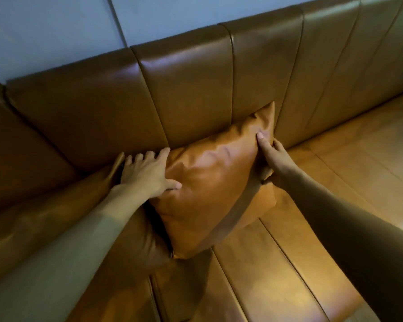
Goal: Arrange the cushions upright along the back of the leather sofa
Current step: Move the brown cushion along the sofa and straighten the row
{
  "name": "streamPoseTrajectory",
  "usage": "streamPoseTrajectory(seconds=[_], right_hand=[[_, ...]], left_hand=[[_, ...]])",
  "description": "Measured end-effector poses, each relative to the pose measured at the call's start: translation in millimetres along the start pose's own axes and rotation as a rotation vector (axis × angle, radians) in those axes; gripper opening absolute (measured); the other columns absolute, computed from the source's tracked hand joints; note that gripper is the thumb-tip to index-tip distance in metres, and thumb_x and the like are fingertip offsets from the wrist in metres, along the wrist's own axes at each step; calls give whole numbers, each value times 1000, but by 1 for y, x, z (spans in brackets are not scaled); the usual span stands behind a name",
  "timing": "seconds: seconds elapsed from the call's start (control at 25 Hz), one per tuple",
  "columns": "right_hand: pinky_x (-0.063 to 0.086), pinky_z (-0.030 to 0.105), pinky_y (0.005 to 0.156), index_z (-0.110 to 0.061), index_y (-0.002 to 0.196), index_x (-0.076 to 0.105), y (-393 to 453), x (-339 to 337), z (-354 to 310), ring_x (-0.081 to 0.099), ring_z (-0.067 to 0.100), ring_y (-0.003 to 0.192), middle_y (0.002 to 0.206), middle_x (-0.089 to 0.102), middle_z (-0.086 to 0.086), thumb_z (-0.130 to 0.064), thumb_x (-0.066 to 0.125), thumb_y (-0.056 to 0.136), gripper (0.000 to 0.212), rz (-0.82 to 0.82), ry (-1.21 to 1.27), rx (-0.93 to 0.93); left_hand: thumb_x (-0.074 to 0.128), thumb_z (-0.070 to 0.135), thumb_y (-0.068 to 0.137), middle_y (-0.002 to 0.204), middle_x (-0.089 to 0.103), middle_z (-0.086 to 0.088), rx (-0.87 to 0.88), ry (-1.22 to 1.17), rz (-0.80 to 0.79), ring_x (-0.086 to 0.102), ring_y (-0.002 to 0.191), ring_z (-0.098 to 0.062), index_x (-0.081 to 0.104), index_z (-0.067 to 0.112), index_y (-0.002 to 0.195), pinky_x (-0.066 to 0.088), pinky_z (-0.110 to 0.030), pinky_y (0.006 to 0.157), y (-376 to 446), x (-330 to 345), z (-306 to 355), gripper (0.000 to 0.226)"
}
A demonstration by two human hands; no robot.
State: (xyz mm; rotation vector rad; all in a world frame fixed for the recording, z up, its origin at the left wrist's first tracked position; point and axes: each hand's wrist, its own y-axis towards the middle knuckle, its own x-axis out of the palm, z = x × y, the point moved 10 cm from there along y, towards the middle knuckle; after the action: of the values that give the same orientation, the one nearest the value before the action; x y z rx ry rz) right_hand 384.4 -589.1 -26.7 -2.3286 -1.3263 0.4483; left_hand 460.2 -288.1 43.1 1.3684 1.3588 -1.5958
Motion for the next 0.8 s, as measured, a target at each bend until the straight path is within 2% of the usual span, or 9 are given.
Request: streamPoseTrajectory(seconds=[0.12, 0.2, 0.32, 0.4, 0.52, 0.68, 0.8], right_hand=[[42, 73, 92, -29, 153, 21, 3, -2, 1, 38, 39, 137, 156, 33, 6, -68, 63, 79, 93, 28, -11, -11], [42, 71, 95, -21, 151, 30, 5, -8, -4, 42, 38, 133, 150, 42, 8, -60, 63, 84, 84, 94, 22, -33], [46, 59, 98, -11, 130, 50, 5, -15, -29, 53, 28, 113, 120, 58, 4, -48, 61, 91, 55, 184, 98, -144], [50, 57, 92, -14, 118, 54, 5, -16, -36, 54, 26, 105, 107, 59, 0, -48, 60, 91, 44, 181, 94, -181], [54, 56, 79, -16, 128, 50, 5, -21, -14, 55, 30, 109, 118, 57, 3, -51, 58, 91, 53, 159, 105, -126], [51, 58, 86, -16, 130, 48, 10, -16, -5, 56, 23, 100, 112, 57, 0, -50, 56, 93, 51, 117, 130, -127], [52, 54, 88, -17, 139, 42, 9, -13, -3, 54, 28, 115, 126, 54, 4, -54, 55, 92, 61, 130, 74, -110]], left_hand=[[59, 65, 82, 153, 36, -9, -18, -38, 84, 32, 139, -35, 19, 32, 150, 24, -51, 113, 0, -3, 4, 85], [59, 62, 84, 150, 40, -8, -16, -37, 152, 35, 136, -34, 25, 33, 148, 27, -50, 110, -2, -8, 7, 78], [58, 61, 85, 147, 42, -6, -17, -81, 229, 37, 133, -34, 27, 35, 147, 30, -50, 106, -5, -19, 8, 74], [56, 62, 86, 147, 42, -5, -22, -68, 251, 38, 132, -33, 27, 36, 148, 31, -50, 104, -5, -22, 10, 73], [55, 62, 86, 147, 43, -4, 20, -18, 236, 37, 132, -32, 26, 38, 148, 32, -50, 104, -5, -22, 23, 73], [58, 67, 81, 149, 41, -5, 3, -60, 216, 37, 134, -32, 24, 35, 149, 31, -50, 106, -3, -16, 15, 82], [59, 71, 77, 154, 34, -6, -13, -75, 217, 32, 139, -31, 17, 30, 152, 25, -49, 112, -9, -14, 9, 95]])
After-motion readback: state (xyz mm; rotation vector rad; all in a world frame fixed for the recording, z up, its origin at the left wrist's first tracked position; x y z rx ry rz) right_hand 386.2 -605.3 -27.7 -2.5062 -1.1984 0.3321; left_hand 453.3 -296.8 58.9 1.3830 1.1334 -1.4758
